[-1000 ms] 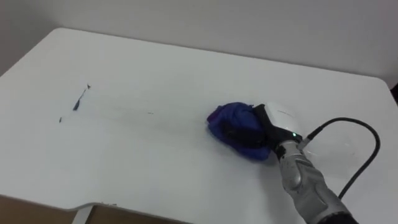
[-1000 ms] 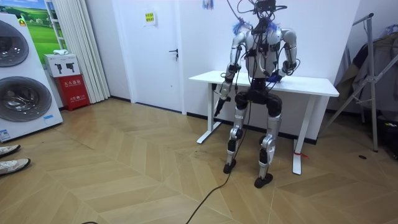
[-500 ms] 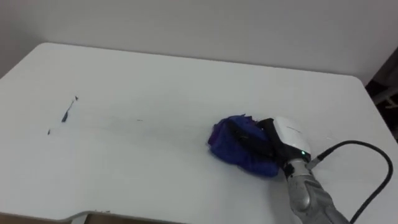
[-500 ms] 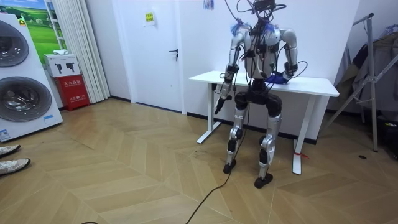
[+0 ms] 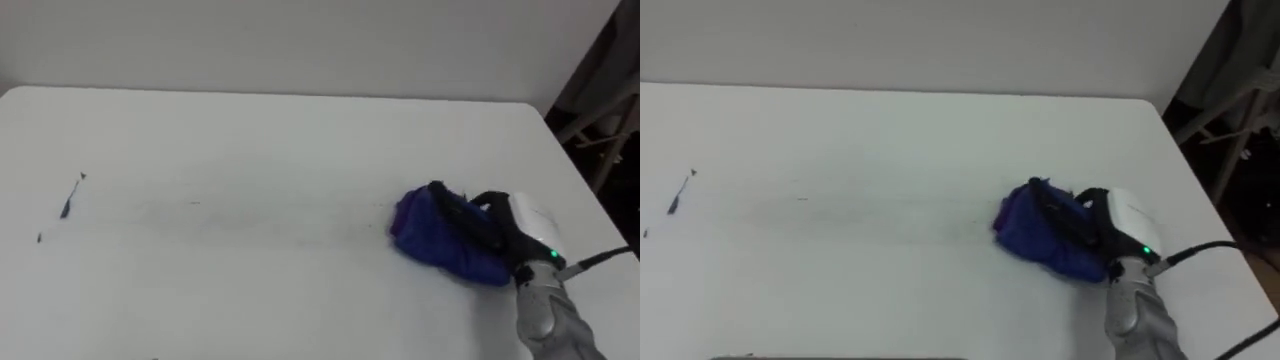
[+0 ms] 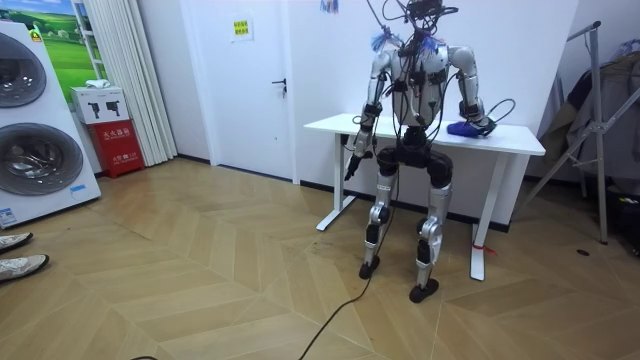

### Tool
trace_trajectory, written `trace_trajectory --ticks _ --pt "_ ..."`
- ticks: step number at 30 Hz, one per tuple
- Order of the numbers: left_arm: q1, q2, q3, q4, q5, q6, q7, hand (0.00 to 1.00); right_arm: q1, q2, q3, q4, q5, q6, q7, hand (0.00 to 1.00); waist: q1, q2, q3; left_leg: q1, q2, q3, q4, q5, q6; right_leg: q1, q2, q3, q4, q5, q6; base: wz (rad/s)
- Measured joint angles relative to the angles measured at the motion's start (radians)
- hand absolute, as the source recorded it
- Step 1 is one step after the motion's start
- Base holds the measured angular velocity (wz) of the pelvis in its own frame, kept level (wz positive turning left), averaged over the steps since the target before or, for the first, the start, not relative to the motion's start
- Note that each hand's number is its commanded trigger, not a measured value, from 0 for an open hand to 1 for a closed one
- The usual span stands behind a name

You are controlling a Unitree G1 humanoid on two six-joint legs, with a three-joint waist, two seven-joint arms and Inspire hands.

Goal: Wipe table

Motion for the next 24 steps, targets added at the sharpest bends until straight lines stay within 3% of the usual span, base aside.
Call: trace_trajectory --ticks 7,11,13,24 --pt "-0.008 0.003 0.053 0.0 -0.039 -0.016 -0.002 0.0 0.015 -0.073 -0.187 -0.058 0.022 0.016 -0.056 0.0 -0.03 -0.014 0.0058 -0.006 0.001 0.027 -0.009 0.0 0.0 -0.031 0.0 0.026 0.015 -0.001 0.001 -0.11" --pt "-0.008 0.004 0.064 0.0 -0.08 -0.022 -0.001 0.0 0.014 -0.097 -0.219 -0.059 0.09 0.016 -0.097 0.0 -0.029 -0.027 0.0075 0.0 0.005 0.047 -0.011 -0.001 0.001 -0.036 0.004 0.044 0.015 -0.001 0.001 -0.15" --pt "-0.01 0.004 0.064 0.001 -0.084 -0.023 -0.001 0.0 0.014 -0.097 -0.23 -0.059 0.111 0.017 -0.116 0.0 -0.049 -0.034 0.0069 0.002 0.006 0.049 -0.013 -0.002 0.002 -0.038 0.005 0.044 0.017 -0.001 0.0 0.0" --pt "0.031 0.008 0.119 0.007 -0.085 -0.027 -0.034 0.0 0.015 -0.141 -0.341 -0.039 0.199 0.065 -0.136 0.0 -0.085 -0.037 0.0044 -0.014 0.008 0.07 -0.013 -0.003 0.003 -0.074 0.004 0.048 0.034 0.0 -0.001 -0.05"
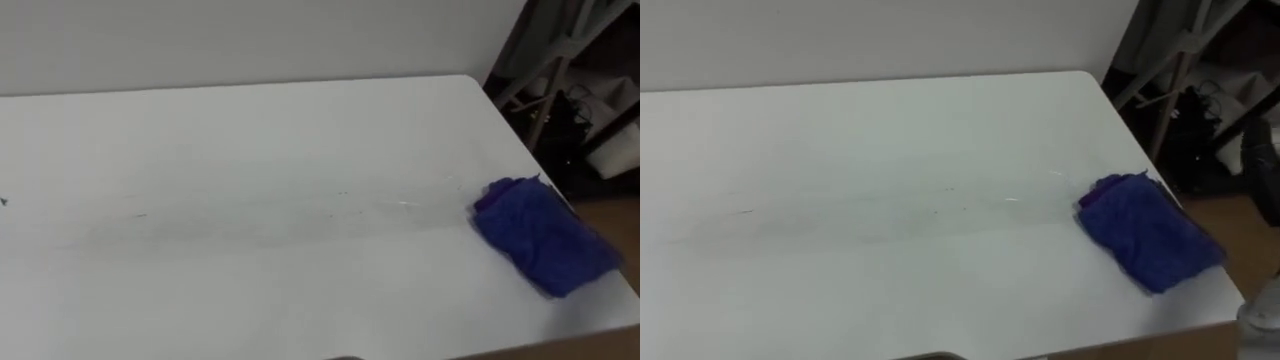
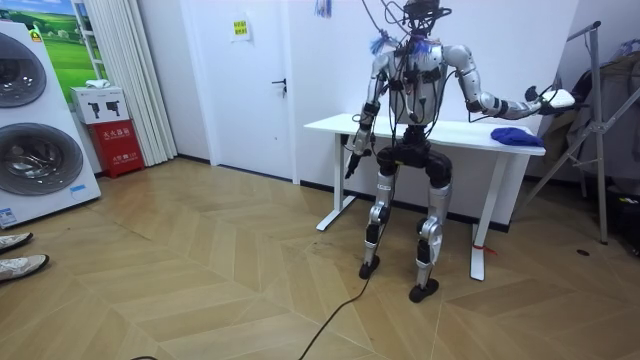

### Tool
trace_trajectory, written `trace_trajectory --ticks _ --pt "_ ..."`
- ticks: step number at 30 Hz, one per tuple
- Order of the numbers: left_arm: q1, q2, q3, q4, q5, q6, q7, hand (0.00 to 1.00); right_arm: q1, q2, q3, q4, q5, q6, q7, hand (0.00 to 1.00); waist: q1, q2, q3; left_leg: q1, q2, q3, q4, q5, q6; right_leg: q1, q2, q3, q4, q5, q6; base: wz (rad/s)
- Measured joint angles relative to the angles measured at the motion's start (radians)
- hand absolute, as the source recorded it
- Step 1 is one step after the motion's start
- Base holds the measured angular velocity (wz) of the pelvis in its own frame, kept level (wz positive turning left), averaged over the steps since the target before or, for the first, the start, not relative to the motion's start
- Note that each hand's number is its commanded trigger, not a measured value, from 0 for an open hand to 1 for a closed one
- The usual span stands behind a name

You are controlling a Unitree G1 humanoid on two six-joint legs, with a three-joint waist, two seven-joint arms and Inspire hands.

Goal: Wipe table

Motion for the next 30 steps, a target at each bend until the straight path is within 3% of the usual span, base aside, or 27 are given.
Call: trace_trajectory --ticks 5,14,20,26,30 --pt "-0.001 0.0 0.012 -0.001 0.001 0.0 -0.014 0.0 0.004 -0.003 -0.044 0.103 0.037 0.013 -0.006 0.0 -0.013 -0.007 -0.0037 0.001 0.0 -0.001 0.001 0.0 0.0 -0.001 0.0 0.0 -0.002 0.0 0.0 0.0" --pt "-0.008 0.0 0.033 0.0 -0.008 -0.003 -0.015 0.0 0.068 -0.002 -0.048 0.22 0.149 0.016 -0.035 0.0 -0.017 -0.003 0.0015 0.017 0.002 0.017 -0.001 -0.008 0.002 0.007 0.004 0.023 -0.002 0.0 0.0 -0.06" --pt "-0.013 -0.004 0.032 0.039 -0.026 -0.002 -0.012 0.0 0.134 0.055 -0.03 0.458 0.217 0.029 -0.065 0.0 -0.008 0.002 -0.0008 0.013 0.004 0.017 -0.002 -0.011 0.001 0.005 0.006 0.025 -0.003 0.0 0.0 0.0" --pt "-0.008 -0.008 0.031 0.061 -0.037 0.003 -0.002 0.0 0.203 0.132 -0.018 0.629 0.29 0.048 -0.066 0.0 -0.006 0.025 0.0016 0.017 0.004 0.016 -0.002 -0.012 0.001 0.009 0.007 0.025 -0.006 0.0 0.0 0.01" --pt "-0.009 -0.008 0.006 0.083 -0.037 0.015 0.021 0.0 0.243 0.168 0.068 0.743 0.318 0.072 -0.034 0.0 -0.008 0.034 -0.0001 0.036 0.007 0.013 0.001 -0.02 -0.001 0.03 0.009 0.025 -0.009 -0.001 0.0 -0.02"
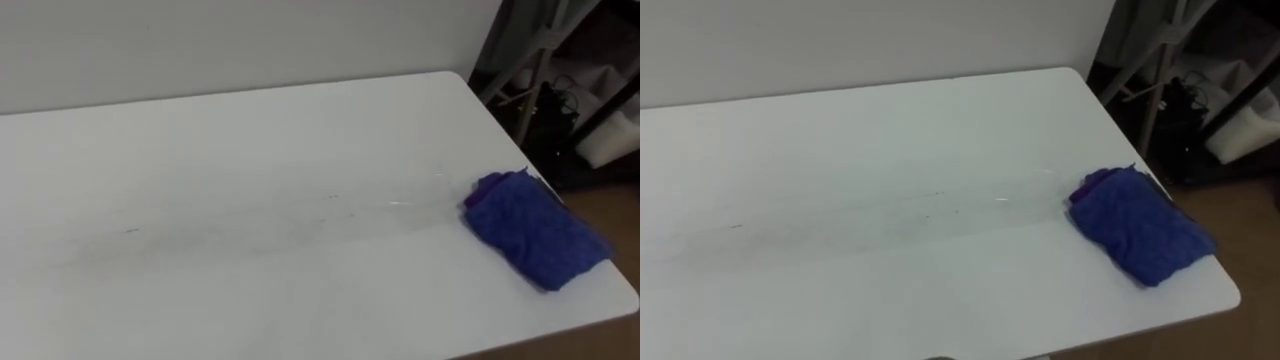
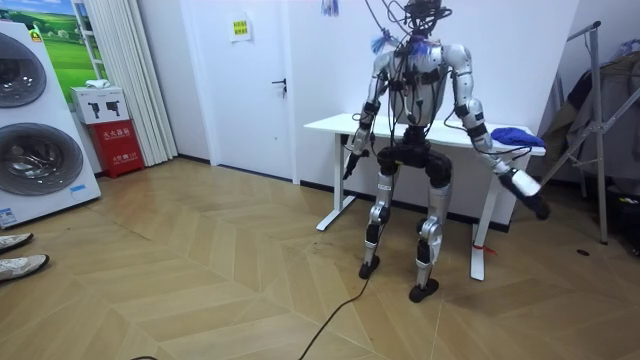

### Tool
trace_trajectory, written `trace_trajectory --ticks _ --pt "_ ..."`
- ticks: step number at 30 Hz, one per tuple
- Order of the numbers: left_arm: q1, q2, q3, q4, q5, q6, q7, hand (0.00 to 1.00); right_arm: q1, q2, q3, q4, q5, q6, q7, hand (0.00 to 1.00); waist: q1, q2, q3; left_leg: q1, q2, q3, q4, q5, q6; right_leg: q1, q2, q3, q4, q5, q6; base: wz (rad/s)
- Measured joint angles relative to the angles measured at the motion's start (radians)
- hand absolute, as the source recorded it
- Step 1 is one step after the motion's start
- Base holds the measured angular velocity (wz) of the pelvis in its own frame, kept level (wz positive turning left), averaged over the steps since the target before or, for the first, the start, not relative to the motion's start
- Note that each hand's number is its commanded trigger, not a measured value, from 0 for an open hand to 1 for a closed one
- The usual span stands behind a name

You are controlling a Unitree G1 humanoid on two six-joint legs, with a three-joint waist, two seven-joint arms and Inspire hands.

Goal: Wipe table

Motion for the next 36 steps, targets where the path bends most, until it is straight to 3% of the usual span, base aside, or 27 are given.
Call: trace_trajectory --ticks 5,7,12,19,25,36 --pt "-0.02 -0.009 -0.039 0.036 0.003 0.008 0.014 0.0 0.017 0.043 0.066 0.051 0.001 0.037 0.084 0.0 -0.008 0.012 -0.006 0.0 0.001 -0.006 0.005 -0.005 0.001 -0.002 0.001 -0.001 0.002 0.0 0.0 0.0" --pt "-0.028 -0.009 -0.07 0.05 0.013 0.012 0.03 0.0 0.019 0.05 0.145 0.051 -0.004 0.046 0.127 0.0 -0.009 0.021 -0.0063 -0.001 0.001 -0.003 0.006 -0.005 0.001 0.0 0.001 0.0 0.002 0.0 0.0 0.0" --pt "-0.055 -0.014 -0.137 0.067 0.024 0.02 0.062 0.0 -0.005 0.073 0.29 0.049 -0.067 0.064 0.212 0.0 0.004 0.032 -0.0031 0.002 0.001 -0.012 0.012 -0.005 0.001 0.012 0.001 -0.004 0.002 0.0 0.0 0.04" --pt "-0.082 -0.029 -0.193 0.101 0.062 0.021 0.074 0.0 -0.092 0.078 0.375 0.045 -0.117 0.066 0.273 0.0 0.026 0.047 -0.0007 -0.003 0.001 -0.021 0.012 -0.007 0.001 0.012 0.001 -0.013 0.002 0.0 0.0 0.04" --pt "-0.076 -0.034 -0.212 0.102 0.089 0.03 0.072 0.0 -0.115 0.081 0.415 0.056 -0.115 0.066 0.294 0.0 0.045 0.044 0.0018 -0.004 0.0 -0.061 0.019 -0.007 0.001 0.035 -0.002 -0.058 0.001 -0.002 0.002 0.2" --pt "-0.075 -0.045 -0.223 0.106 0.123 0.06 0.046 0.0 -0.105 0.086 0.421 0.063 -0.114 0.087 0.34 0.0 0.049 0.035 0.0054 -0.005 -0.011 -0.089 0.022 -0.007 0.001 0.052 -0.012 -0.089 -0.016 -0.02 0.006 0.08"
